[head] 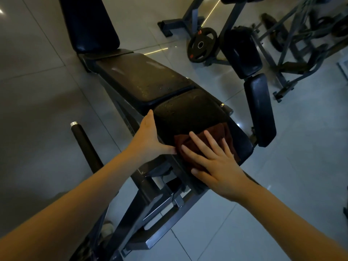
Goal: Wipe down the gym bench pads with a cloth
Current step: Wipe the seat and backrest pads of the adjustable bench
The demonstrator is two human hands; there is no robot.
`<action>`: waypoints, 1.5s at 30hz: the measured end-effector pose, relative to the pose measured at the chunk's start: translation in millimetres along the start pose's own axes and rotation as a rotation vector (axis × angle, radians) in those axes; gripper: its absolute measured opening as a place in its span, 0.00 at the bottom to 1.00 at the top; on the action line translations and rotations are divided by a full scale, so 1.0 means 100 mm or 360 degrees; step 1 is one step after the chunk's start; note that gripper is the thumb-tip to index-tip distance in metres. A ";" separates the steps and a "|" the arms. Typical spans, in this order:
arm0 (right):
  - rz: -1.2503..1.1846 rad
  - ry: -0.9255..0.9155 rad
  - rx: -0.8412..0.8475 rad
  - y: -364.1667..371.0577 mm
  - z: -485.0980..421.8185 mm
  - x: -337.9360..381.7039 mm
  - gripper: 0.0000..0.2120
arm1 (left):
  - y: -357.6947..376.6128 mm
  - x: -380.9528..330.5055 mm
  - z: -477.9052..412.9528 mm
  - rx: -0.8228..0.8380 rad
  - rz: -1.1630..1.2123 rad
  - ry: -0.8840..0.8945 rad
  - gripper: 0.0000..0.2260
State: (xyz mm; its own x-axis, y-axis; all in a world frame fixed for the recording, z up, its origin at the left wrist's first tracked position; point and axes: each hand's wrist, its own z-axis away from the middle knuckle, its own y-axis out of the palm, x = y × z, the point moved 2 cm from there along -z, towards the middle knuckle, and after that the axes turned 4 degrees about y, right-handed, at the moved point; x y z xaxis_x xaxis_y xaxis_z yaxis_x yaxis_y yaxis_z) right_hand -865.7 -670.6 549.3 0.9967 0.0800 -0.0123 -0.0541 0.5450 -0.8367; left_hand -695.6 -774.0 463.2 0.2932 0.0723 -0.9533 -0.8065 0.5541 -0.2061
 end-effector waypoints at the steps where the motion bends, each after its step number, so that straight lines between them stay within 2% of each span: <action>1: 0.0030 0.0001 -0.0013 0.03 0.02 0.01 0.25 | -0.03 0.00 0.00 0.0017 0.0002 -0.0012 0.57; 7: 0.0147 0.0093 -0.0118 -0.01 -0.37 0.14 0.27 | -0.20 0.09 -0.05 -0.0005 0.0003 0.0056 0.49; 12: 0.0116 0.0191 -0.0130 -0.21 -0.82 0.30 0.27 | -0.33 0.11 -0.14 0.0062 -0.0079 0.0065 0.34; 20: -0.0038 0.0316 -0.0171 -0.38 -1.29 0.43 0.26 | -0.32 -0.03 -0.19 0.0137 -0.0389 0.0098 0.37; 23: -0.0021 0.0204 -0.0149 -0.35 -1.07 0.39 0.26 | -0.35 -0.09 -0.19 0.0208 -0.0473 0.0064 0.36; 27: 0.0090 0.0051 -0.0119 -0.16 -0.49 0.18 0.27 | -0.35 -0.09 -0.18 0.0305 -0.0469 -0.0045 0.42; 32: 0.0177 0.0079 -0.0002 -0.03 -0.03 0.06 0.28 | -0.37 -0.12 -0.22 0.0411 -0.0680 -0.0058 0.44; 38: 0.0068 0.0226 -0.0061 -0.17 -0.54 0.18 0.28 | -0.35 -0.11 -0.24 0.0431 -0.0700 0.0001 0.35; 45: -0.0089 0.0303 -0.0090 -0.40 -0.96 0.21 0.27 | -0.44 -0.19 -0.36 0.0596 -0.0886 -0.0069 0.38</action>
State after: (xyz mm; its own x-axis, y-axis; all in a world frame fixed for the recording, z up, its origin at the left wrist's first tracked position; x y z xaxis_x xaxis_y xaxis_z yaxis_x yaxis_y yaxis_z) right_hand -836.4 -770.8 529.4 0.9917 -0.1112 -0.0638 -0.0003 0.4961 -0.8683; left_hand -683.9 -829.2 482.2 0.6406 -0.2785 -0.7156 -0.2988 0.7680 -0.5664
